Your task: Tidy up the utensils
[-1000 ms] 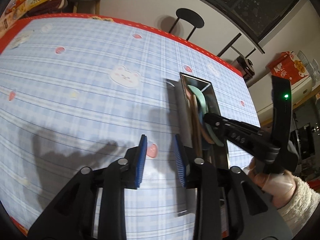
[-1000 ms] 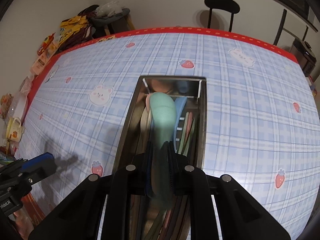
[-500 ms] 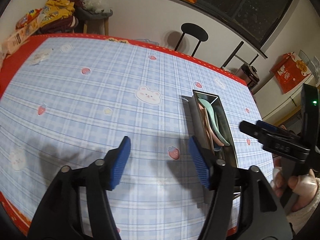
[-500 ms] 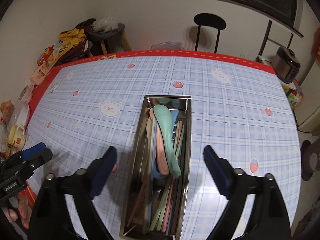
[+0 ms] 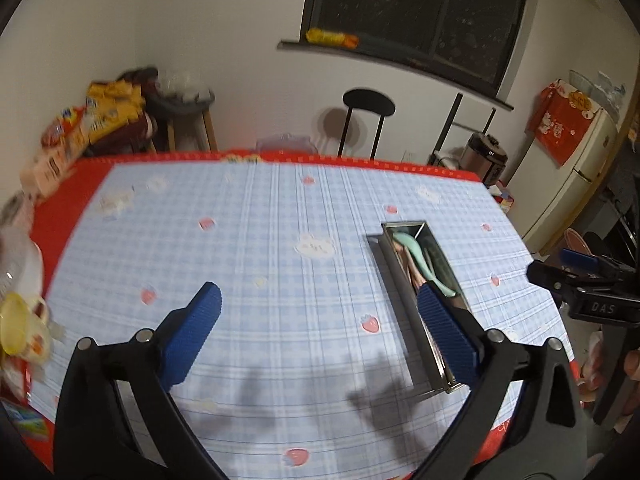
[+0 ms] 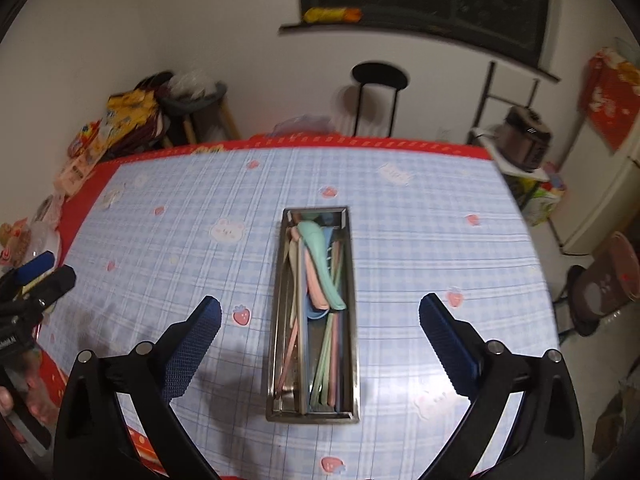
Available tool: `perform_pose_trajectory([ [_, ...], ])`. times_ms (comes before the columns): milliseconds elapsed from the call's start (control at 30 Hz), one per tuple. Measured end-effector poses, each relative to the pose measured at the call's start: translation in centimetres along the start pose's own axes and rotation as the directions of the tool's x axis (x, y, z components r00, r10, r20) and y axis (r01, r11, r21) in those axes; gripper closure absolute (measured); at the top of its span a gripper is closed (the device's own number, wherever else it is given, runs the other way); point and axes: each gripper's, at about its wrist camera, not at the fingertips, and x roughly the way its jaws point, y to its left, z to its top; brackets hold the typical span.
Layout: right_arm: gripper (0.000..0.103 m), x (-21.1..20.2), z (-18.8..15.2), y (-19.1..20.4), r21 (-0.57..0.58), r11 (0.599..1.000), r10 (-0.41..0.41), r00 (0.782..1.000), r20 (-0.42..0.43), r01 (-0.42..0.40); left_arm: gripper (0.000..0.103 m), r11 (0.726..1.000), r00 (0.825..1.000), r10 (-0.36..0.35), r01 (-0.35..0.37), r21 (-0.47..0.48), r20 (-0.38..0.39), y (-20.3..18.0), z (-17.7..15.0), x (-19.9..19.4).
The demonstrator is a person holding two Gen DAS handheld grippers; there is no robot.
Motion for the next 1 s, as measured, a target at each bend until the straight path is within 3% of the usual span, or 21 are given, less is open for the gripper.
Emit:
perform_pose_trajectory([
  [467, 0.006, -9.8, 0.0, 1.3, 0.081, 0.991, -0.122, 0.980, 0.156, 0.111, 0.006, 0.986, 0.986, -0.002, -0.026, 0.166, 0.166, -0.3, 3.1, -8.5],
  [667, 0.006, -12.2, -0.5, 1.4, 0.099, 0.980, -0.190, 0.964, 0.189, 0.174, 0.006, 0.978, 0.978, -0.004, -0.040, 0.206, 0.209, -1.4, 3.6, -10.0],
  [1000, 0.006, -13.2, -1.1, 0.6, 0.143, 0.965, -0.244, 0.952, 0.182, 0.220, 0.006, 0.958, 0.976, 0.002, -0.063, 0.280, 0.216, -3.4, 3.1, -10.1],
])
